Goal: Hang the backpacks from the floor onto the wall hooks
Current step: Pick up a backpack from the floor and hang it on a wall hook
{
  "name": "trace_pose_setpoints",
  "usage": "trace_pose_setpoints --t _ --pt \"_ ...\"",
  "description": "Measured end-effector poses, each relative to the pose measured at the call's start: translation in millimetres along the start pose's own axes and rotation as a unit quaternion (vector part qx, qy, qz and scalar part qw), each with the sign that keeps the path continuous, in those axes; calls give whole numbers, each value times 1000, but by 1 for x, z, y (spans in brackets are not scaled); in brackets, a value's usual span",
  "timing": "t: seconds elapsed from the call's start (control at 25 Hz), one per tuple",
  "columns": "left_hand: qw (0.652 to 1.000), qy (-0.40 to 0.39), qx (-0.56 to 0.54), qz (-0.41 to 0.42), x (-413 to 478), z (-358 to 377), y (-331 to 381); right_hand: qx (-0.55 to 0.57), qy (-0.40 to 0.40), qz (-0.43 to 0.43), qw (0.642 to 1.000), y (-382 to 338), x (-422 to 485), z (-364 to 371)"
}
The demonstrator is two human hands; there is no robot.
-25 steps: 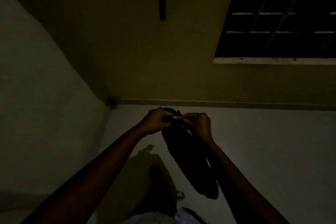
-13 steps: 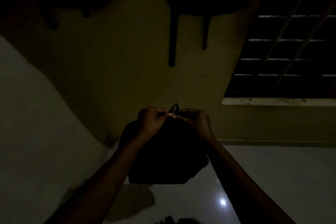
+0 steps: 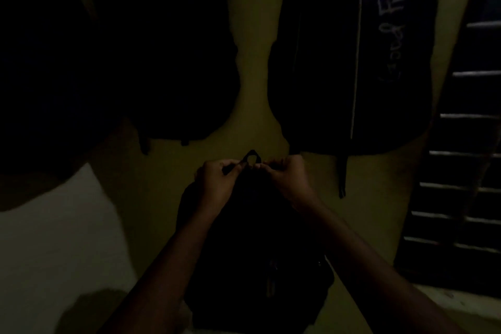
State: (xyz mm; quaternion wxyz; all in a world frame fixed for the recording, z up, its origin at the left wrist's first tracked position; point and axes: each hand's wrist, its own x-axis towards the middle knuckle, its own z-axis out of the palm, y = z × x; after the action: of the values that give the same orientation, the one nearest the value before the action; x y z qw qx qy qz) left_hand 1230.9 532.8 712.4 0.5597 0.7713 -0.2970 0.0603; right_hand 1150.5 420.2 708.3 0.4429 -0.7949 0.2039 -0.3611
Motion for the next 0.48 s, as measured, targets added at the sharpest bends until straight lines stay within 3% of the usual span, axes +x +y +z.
trace_pose_setpoints --t 0.2,0.48 --pt "992 84 -59 71 51 -12 57 -15 7 -72 997 -61 62 -33" --pt "969 165 -63 171 140 -28 152 -84 61 -195 975 -158 152 -77"
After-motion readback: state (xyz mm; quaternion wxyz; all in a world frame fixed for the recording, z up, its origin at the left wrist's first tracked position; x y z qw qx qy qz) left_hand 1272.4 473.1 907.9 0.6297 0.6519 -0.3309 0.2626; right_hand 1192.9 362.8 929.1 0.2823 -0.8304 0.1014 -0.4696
